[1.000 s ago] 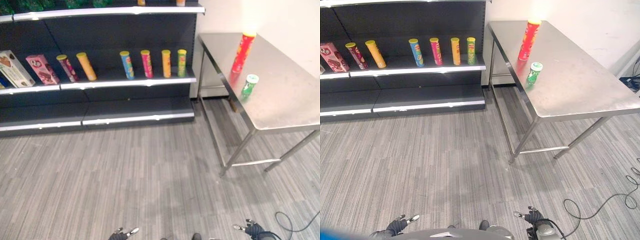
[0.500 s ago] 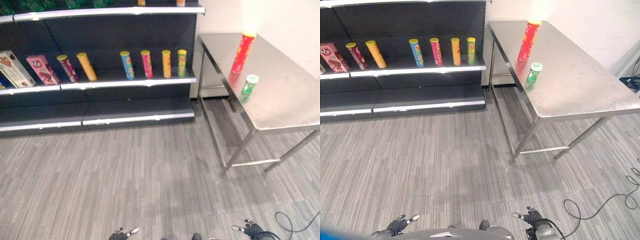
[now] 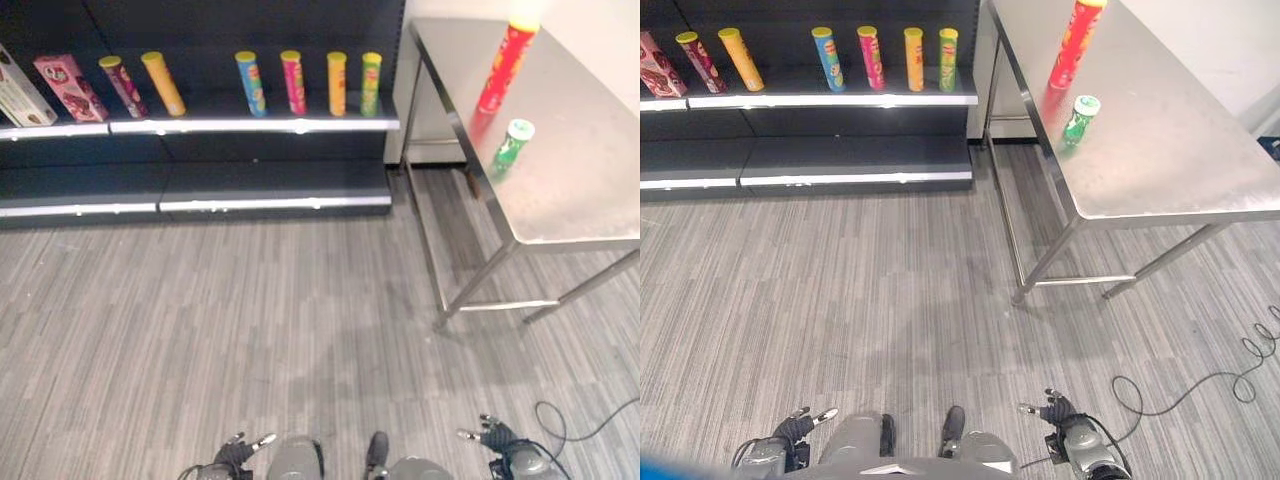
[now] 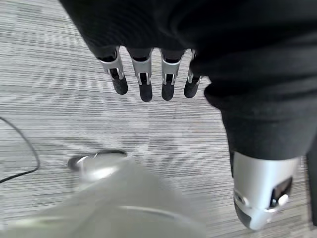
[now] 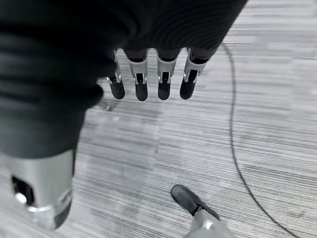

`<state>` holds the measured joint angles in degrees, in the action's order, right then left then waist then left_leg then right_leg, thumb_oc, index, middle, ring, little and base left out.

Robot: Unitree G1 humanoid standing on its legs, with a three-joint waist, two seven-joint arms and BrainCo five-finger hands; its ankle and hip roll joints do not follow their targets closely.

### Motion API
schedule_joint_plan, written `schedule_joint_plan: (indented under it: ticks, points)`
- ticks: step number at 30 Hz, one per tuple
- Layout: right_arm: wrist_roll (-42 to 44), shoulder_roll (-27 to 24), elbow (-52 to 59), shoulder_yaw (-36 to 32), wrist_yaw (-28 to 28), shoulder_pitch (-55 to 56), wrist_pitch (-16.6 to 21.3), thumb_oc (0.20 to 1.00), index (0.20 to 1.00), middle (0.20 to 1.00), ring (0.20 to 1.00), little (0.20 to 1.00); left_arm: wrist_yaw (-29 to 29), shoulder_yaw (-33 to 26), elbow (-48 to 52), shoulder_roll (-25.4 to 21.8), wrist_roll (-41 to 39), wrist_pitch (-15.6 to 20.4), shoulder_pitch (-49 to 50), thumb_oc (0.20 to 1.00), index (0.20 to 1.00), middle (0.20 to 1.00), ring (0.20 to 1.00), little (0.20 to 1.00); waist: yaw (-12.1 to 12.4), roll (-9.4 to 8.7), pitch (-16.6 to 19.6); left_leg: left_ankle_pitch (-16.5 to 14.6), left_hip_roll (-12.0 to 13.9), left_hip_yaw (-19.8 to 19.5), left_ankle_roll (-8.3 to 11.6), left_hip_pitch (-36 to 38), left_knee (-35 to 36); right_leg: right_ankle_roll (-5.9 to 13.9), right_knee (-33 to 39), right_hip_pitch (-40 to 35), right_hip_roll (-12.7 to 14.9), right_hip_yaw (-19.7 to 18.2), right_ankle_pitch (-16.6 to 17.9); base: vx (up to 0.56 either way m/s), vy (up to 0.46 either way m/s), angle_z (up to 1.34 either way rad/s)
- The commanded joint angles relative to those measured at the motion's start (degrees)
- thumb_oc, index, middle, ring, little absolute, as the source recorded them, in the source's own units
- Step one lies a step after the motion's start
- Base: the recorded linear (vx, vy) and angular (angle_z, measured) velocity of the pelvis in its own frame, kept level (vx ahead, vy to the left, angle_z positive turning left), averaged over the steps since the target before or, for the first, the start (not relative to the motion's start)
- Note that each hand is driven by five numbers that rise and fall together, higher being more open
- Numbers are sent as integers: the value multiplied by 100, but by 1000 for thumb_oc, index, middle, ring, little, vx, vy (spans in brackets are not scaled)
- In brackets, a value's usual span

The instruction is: Put the goods on the table back onto the shelves and tidy them up.

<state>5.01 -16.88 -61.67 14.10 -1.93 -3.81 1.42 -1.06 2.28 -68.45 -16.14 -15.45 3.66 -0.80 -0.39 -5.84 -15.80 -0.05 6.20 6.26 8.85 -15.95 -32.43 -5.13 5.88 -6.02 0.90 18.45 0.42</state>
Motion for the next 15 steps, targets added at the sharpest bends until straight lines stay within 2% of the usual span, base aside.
schedule_joint_plan:
  ticks: [1,2,3,4,5,6,8,9,10,12,15]
  points:
    - [-27,-381,177,136,35,74,61,1000,1000,1000,1000,1000,-43,44,78,-86,-235,126,83,1000,1000,1000,1000,1000,144,154,197,457,669,-41,56,247,1666,1072,-88,-417,231,-308,-451,449,161,-15]
    - [-70,-394,170,151,46,89,72,1000,1000,1000,1000,1000,-54,12,74,-95,-261,144,118,1000,1000,1000,1000,1000,219,242,208,788,781,-107,107,188,2300,1120,-88,-497,172,-382,-555,239,104,-20]
    - [-71,-397,170,152,46,94,73,1000,1000,1000,1000,1000,-54,13,74,-92,-262,145,124,1000,1000,1000,1000,1000,226,232,200,831,772,-87,117,251,2386,1116,-88,-513,180,-388,-563,271,110,-24]
    - [-90,-407,156,167,42,78,80,1000,1000,1000,1000,1000,-60,-4,73,-95,-299,150,139,1000,1000,1000,1000,1000,294,306,216,1037,859,-173,151,154,2838,1138,-88,-600,137,-444,-667,392,123,-38]
    - [-95,-420,66,147,13,75,99,1000,1000,1000,1000,1000,-81,-26,56,-88,-342,169,143,1000,1000,1000,1000,1000,348,355,222,1278,964,-84,270,10,3513,1174,-88,-776,118,-548,-863,504,178,-31]
    - [-103,-412,16,130,6,78,94,1000,1000,1000,1000,1000,-75,-37,49,-94,-330,178,150,1000,1000,1000,1000,1000,353,358,226,1308,1007,112,287,-39,3611,1190,-88,-852,128,-563,-917,369,128,-26]
    - [-89,-384,-35,93,24,99,101,1000,1000,1000,1000,1000,-35,-81,29,-102,-302,164,206,1000,1000,1000,1000,1000,385,388,326,1280,1014,256,248,31,3725,1220,-88,-910,118,-624,-920,321,177,-28]
    - [-127,-340,-77,99,39,95,92,1000,1000,1000,1000,1000,-35,-142,-14,-133,-244,138,261,1000,1000,1000,1000,1000,434,447,406,1461,981,211,262,114,3723,1227,-88,-1007,127,-744,-977,613,397,-81]
    - [-125,-245,-95,98,53,74,92,1000,1000,1000,1000,1000,-48,-203,-49,-197,-217,136,279,1000,1000,1000,1000,1000,468,392,510,1469,902,277,209,229,3670,1289,-151,-1034,268,-849,-955,588,408,-108]
    - [-111,-222,-81,99,56,56,90,1000,1000,1000,1000,1000,-49,-200,-76,-245,-164,134,274,1000,1000,1000,1000,1000,502,334,548,1424,837,301,151,275,3620,1338,-248,-1004,353,-922,-945,296,207,-93]
    - [-73,-152,-101,83,70,24,65,1000,1000,1000,1000,1000,-71,-171,-60,-334,-127,140,251,1000,1000,1000,1000,1000,529,187,652,1117,514,316,-112,435,3475,1528,-693,-864,668,-1096,-689,308,237,-42]
